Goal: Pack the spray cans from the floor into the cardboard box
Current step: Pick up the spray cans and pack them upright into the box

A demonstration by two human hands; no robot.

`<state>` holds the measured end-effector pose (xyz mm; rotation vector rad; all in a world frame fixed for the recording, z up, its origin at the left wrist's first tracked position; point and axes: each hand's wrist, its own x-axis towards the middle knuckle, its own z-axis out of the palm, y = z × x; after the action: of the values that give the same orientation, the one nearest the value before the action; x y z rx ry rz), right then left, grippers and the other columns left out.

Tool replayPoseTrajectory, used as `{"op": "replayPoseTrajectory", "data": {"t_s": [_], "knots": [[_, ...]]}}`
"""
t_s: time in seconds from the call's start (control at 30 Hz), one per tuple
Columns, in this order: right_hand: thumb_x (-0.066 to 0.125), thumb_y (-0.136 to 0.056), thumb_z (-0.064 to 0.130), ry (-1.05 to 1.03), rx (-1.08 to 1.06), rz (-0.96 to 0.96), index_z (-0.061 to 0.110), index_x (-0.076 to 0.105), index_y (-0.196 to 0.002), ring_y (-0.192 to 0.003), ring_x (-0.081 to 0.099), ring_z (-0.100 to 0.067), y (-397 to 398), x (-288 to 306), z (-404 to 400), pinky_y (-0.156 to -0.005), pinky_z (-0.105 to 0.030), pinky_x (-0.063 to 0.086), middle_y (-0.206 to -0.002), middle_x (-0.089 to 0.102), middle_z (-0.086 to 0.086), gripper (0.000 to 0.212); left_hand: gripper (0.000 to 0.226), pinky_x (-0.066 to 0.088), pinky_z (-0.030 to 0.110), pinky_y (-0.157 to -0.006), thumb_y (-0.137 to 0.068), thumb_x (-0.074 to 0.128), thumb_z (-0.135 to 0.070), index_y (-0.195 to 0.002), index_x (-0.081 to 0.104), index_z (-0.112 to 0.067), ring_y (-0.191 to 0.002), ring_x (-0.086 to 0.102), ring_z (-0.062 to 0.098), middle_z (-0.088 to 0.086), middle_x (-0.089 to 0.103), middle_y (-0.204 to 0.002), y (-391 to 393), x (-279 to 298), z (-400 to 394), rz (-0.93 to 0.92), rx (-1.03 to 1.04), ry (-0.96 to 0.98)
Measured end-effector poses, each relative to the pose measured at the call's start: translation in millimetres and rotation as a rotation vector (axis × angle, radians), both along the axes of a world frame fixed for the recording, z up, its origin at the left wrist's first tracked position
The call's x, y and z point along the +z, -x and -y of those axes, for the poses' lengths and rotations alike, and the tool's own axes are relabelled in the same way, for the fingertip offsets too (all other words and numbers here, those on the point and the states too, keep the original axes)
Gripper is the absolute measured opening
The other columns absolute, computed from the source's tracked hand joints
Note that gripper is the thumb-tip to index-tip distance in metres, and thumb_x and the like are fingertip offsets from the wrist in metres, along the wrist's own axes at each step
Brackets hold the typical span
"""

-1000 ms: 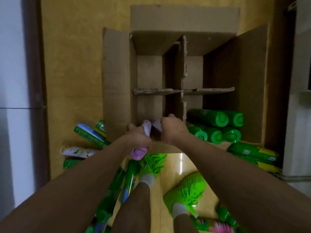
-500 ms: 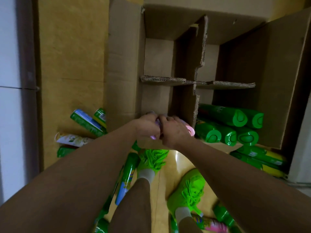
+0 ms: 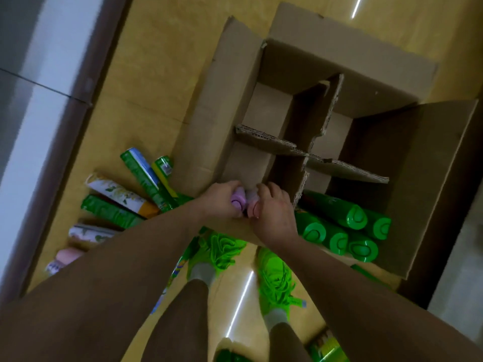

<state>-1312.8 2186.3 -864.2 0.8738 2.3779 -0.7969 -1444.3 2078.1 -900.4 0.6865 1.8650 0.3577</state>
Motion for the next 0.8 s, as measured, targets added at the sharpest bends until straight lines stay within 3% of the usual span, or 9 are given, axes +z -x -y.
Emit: {"op": "replayPoseTrajectory", "data": {"t_s": [0.07, 0.2, 0.3, 0.37, 0.43, 0.53, 0.63, 0.73, 0.8], "knots": [[0.069, -0.075, 0.026, -0.039, 0.002, -0.057, 0.013, 0.047, -0.136, -0.124, 0.043, -0.037, -5.9, 10.2, 0.6, -0.099, -0.042, 0.038, -0.144, 0.041, -0.016, 0.065, 0.059, 0.053, 0.037, -0.081, -0.063, 0.081, -0.039, -0.114, 0.061, -0.018, -0.096, 0.067, 0.023, 0.003, 0.072, -0.103, -12.4, 9.2, 8.3, -0.038, 0.119, -0.073], [0.067, -0.075, 0.023, -0.045, 0.130, -0.087, 0.015, 0.048, -0.135, -0.125, 0.043, -0.035, -16.2, 30.9, 10.2, -0.100, -0.043, 0.041, -0.143, 0.042, -0.013, 0.063, 0.056, 0.047, 0.025, -0.096, -0.069, 0.082, -0.020, -0.122, 0.066, -0.022, -0.109, 0.064, 0.018, 0.001, 0.069, -0.119, -49.1, 50.9, 34.2, -0.237, 0.488, -0.235], [0.069, -0.067, 0.018, 0.000, 0.174, -0.114, 0.014, 0.051, -0.133, -0.118, 0.046, -0.036, -12.6, 44.4, 31.2, -0.096, -0.043, 0.043, -0.136, 0.046, -0.013, 0.069, 0.045, 0.043, 0.021, -0.091, -0.074, 0.081, -0.020, -0.118, 0.071, -0.017, -0.105, 0.065, 0.018, 0.002, 0.072, -0.116, -81.2, 75.4, 68.0, -0.436, 0.697, -0.244], [0.073, -0.064, 0.014, 0.021, 0.252, -0.204, 0.012, 0.053, -0.134, -0.113, 0.049, -0.039, -7.5, 47.0, 53.2, -0.095, -0.045, 0.046, -0.132, 0.051, -0.016, 0.073, 0.039, 0.046, 0.022, -0.086, -0.073, 0.080, -0.020, -0.112, 0.074, -0.018, -0.098, 0.068, 0.019, 0.001, 0.075, -0.106, -104.8, 78.4, 96.7, -0.423, 0.790, -0.236], [0.070, -0.065, 0.015, 0.047, 0.367, -0.319, 0.009, 0.058, -0.130, -0.113, 0.051, -0.039, -3.7, 44.5, 81.1, -0.096, -0.048, 0.047, -0.128, 0.056, -0.018, 0.067, 0.035, 0.048, 0.024, -0.085, -0.074, 0.079, -0.019, -0.109, 0.075, -0.020, -0.098, 0.069, 0.020, 0.000, 0.075, -0.106, -129.1, 72.2, 128.7, -0.349, 0.896, -0.170], [0.073, -0.065, 0.018, 0.099, 0.447, -0.237, 0.009, 0.055, -0.133, -0.128, 0.043, -0.038, -2.1, 37.1, 129.6, -0.106, -0.043, 0.038, -0.138, 0.049, -0.020, 0.071, 0.035, 0.053, 0.036, -0.090, -0.075, 0.082, -0.024, -0.109, 0.075, -0.022, -0.102, 0.068, 0.022, 0.001, 0.074, -0.111, -163.9, 49.8, 179.7, -0.303, 1.106, 0.017], [0.073, -0.071, 0.020, 0.091, 0.577, -0.169, 0.011, 0.051, -0.135, -0.124, 0.045, -0.038, -5.3, 16.5, 170.9, -0.103, -0.043, 0.038, -0.136, 0.049, -0.017, 0.068, 0.039, 0.052, 0.036, -0.092, -0.074, 0.084, -0.029, -0.111, 0.074, -0.022, -0.104, 0.067, 0.024, 0.003, 0.074, -0.112, -189.8, 22.9, 230.8, -0.271, 1.319, 0.163], [0.072, -0.076, 0.019, 0.062, 0.712, -0.087, 0.010, 0.048, -0.138, -0.122, 0.045, -0.036, -10.0, -8.5, 203.8, -0.101, -0.039, 0.033, -0.137, 0.048, -0.016, 0.068, 0.056, 0.046, 0.033, -0.097, -0.072, 0.085, -0.033, -0.122, 0.068, -0.017, -0.113, 0.063, 0.025, 0.005, 0.069, -0.121, -208.3, -0.7, 275.9, -0.289, 1.436, 0.262], [0.072, -0.077, 0.023, 0.025, 0.783, -0.027, 0.012, 0.045, -0.141, -0.124, 0.044, -0.034, -13.9, -30.6, 219.6, -0.101, -0.037, 0.031, -0.139, 0.047, -0.014, 0.070, 0.073, 0.048, 0.041, -0.099, -0.070, 0.087, -0.036, -0.133, 0.059, -0.014, -0.119, 0.058, 0.027, 0.008, 0.063, -0.130, -213.3, -13.0, 295.3, -0.319, 1.511, 0.245]]}}
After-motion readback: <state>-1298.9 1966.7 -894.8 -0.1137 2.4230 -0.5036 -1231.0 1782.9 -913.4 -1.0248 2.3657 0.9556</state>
